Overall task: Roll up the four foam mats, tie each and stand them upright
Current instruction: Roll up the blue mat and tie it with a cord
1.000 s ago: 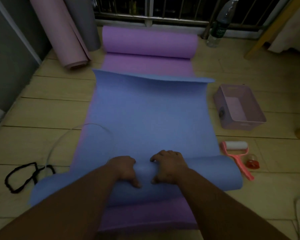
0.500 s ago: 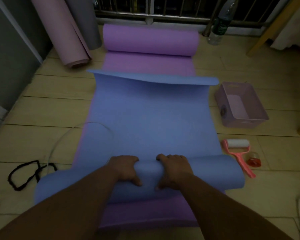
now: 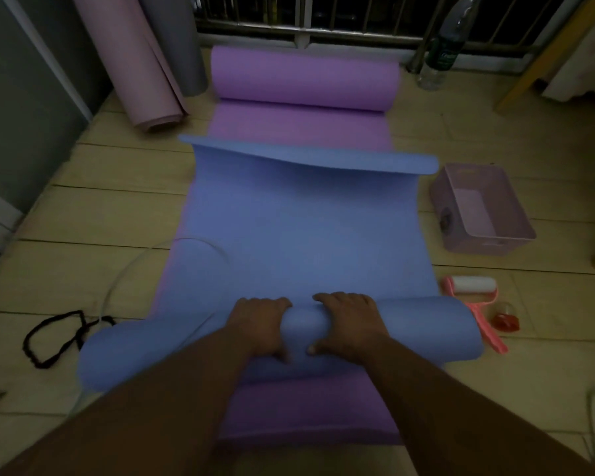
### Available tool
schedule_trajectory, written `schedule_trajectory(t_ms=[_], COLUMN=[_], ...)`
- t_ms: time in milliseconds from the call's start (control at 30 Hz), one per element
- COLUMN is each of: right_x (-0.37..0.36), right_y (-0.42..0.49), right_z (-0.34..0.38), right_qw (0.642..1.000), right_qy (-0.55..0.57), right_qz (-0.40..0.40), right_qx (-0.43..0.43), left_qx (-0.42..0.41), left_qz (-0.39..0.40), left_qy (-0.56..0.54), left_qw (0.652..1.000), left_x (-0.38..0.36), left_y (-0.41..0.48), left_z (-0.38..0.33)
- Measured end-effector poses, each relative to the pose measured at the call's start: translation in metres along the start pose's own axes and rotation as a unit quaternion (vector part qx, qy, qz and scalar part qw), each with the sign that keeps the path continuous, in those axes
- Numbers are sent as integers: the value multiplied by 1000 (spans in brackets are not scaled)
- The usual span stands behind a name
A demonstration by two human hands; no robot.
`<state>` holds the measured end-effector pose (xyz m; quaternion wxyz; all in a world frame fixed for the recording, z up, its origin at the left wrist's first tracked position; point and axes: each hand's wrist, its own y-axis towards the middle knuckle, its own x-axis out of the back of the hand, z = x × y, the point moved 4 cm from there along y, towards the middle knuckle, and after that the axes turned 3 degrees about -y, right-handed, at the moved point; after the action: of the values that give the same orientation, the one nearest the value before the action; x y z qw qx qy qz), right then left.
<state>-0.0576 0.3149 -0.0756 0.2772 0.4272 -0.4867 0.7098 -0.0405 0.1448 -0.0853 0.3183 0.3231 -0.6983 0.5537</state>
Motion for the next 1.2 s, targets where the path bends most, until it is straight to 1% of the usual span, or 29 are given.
schedule_trajectory(t_ms=[33, 100, 200, 300, 367, 467, 567, 633, 700, 767, 900, 1000, 1100, 1200], right_x=[0, -4, -9, -1, 6, 8, 3, 1, 2, 3, 0, -1, 5, 12], right_y=[-3, -8, -4, 9, 17, 24, 20, 17, 15, 13, 7, 8, 16, 25], right_z=[-2, -1, 6, 11, 13, 13, 15, 13, 11, 10, 10, 13, 14, 11], right_qw=[1000, 997, 997, 997, 997, 993, 990, 993, 997, 998, 996, 997, 997, 995], right_qy=[-13, -61, -77, -67, -60, -33, -41, -51, -39, -36, -64, -70, -49, -53], right_qz=[-5, 13, 23, 35, 50, 99, 128, 106, 68, 53, 57, 40, 60, 89], right_qx=[13, 39, 22, -18, -28, -47, -35, -23, -21, -12, 12, 15, 4, -1], left_qx=[6, 14, 9, 0, -13, -18, -11, 5, 12, 19, 33, 22, 3, -16], left_qz=[13, 39, 56, 30, 8, -8, -8, -11, -18, -12, 1, 19, 50, 59], left_qy=[-6, -31, -39, -18, 5, 47, 35, 23, 21, 15, 0, 2, 4, 2], left_qw=[1000, 999, 998, 999, 1000, 999, 999, 1000, 1000, 1000, 999, 1000, 999, 998], left_x=[4, 11, 13, 5, 2, -1, -2, 3, 9, 14, 21, 19, 18, 19], left_y=[4, 8, 5, -3, -9, -14, -10, -5, -1, 2, 3, 3, 2, 1], left_z=[2, 6, 10, 13, 19, 26, 24, 22, 20, 21, 22, 22, 24, 24])
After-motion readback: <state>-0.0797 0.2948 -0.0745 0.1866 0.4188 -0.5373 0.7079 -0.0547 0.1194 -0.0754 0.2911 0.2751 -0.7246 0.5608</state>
